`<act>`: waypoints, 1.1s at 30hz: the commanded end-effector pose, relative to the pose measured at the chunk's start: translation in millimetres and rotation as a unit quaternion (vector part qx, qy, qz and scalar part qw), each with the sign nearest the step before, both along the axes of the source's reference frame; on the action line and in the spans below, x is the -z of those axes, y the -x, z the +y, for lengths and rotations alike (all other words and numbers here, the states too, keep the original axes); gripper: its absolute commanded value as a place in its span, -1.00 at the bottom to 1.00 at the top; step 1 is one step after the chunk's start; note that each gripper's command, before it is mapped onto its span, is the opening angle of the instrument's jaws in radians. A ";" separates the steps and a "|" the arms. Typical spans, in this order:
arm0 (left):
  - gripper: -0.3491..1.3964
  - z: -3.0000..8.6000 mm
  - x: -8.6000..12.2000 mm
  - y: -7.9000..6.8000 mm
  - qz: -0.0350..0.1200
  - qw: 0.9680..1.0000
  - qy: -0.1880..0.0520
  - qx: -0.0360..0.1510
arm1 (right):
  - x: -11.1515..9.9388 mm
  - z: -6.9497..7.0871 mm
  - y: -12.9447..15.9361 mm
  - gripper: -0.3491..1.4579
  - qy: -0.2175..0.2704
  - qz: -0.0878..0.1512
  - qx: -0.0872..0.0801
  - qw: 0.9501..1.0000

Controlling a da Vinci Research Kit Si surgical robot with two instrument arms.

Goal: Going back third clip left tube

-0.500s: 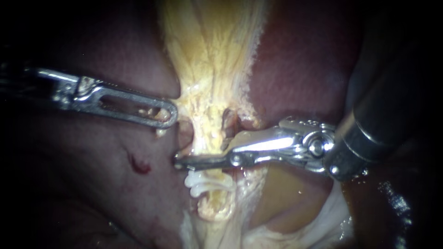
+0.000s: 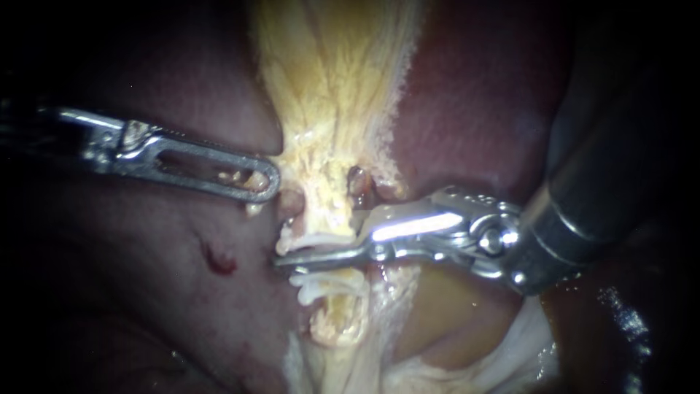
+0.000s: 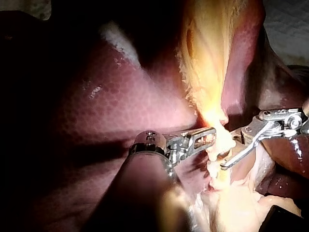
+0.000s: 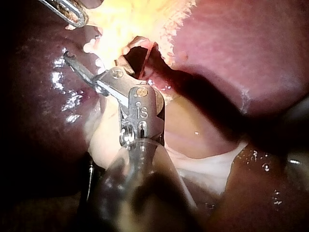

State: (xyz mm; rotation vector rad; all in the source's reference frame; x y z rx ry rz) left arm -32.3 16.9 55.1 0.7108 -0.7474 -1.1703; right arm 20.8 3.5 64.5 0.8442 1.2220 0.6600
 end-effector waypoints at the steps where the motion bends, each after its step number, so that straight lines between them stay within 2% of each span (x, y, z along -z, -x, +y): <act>1: -1.00 0.0 -0.1 0.0 -0.001 1.000 0.000 0.000 | -0.2 -0.1 -0.4 -0.06 0.016 0.002 0.001 1.000; 8: -1.00 -0.1 -0.1 0.0 -0.001 1.000 0.000 0.000 | -2.1 -0.4 -0.4 -0.06 0.096 -0.006 -0.007 0.995; 14: -1.00 -0.1 -0.1 0.0 -0.001 1.000 0.000 0.000 | -3.3 0.1 2.9 -0.06 0.149 -0.011 -0.007 0.989; 28: -1.00 -0.1 -0.2 -0.1 -0.001 1.000 0.000 -0.001 | -0.8 0.7 11.9 -0.06 0.224 0.014 0.023 0.974; 33: -1.00 0.0 -0.3 -0.1 -0.001 1.000 0.000 -0.001 | 0.0 1.1 14.5 -0.06 0.244 0.018 0.029 0.969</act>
